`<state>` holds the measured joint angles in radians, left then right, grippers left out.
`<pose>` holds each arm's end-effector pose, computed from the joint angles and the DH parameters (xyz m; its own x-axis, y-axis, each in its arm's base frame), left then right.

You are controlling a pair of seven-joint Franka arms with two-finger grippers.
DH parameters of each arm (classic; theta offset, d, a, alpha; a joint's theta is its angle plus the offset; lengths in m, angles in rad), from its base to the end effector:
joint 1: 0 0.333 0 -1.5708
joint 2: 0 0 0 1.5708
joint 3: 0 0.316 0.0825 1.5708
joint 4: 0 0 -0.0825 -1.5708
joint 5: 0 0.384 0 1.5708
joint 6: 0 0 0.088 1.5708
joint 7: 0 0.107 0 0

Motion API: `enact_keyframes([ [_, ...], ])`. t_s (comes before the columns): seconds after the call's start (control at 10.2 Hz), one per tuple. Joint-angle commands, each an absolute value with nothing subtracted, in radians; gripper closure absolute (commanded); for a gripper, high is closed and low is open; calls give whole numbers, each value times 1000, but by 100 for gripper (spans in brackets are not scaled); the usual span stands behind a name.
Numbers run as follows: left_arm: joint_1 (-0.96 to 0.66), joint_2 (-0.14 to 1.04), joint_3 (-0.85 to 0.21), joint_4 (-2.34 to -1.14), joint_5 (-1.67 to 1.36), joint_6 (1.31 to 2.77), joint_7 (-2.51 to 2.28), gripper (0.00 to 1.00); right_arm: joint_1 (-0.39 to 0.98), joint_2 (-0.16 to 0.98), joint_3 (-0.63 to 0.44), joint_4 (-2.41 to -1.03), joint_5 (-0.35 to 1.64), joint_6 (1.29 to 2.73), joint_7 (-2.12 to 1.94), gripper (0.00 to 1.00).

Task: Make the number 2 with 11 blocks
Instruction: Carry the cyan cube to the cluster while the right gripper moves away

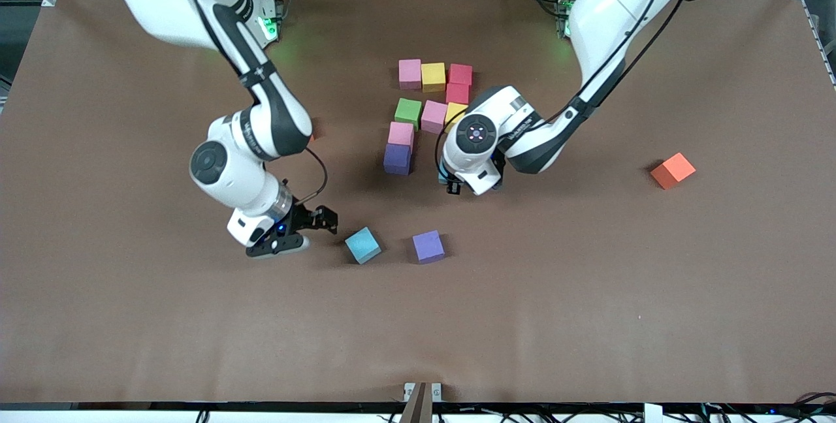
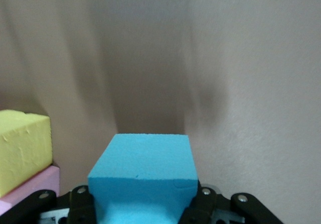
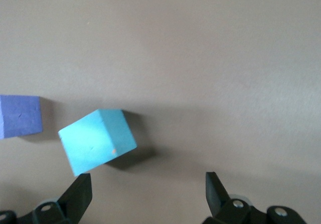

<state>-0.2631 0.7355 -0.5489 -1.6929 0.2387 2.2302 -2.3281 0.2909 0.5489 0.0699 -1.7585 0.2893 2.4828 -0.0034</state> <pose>0.4890 -0.4518 0.2109 0.1003 0.9915 -0.0825 0.9773 -0.1137 -0.1786 0.6387 0.2346 0.2733 0.9827 0.1169 0.1437 0.1498 -0.9577 -0.2458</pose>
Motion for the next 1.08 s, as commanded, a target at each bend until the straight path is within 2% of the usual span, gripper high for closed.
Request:
enact_keyframes([
  [0.0,-305,776,-529,-1629,222,2206,-2356,100,151,595,155,-1664,220,2396,-64,0],
  [0.1,-317,778,-529,-1628,221,2209,-2356,100,44,594,229,-1683,174,2392,-146,0],
  [0.2,-327,782,-529,-1618,221,2210,-2356,100,-24,563,265,-1757,169,2373,-214,0],
  [0.69,-377,810,-528,-1601,221,2220,-2378,100,17,193,262,-2194,150,2370,-232,0],
  [0.98,-388,816,-526,-1600,221,2232,-2378,100,18,75,267,-2348,150,2373,-229,0],
])
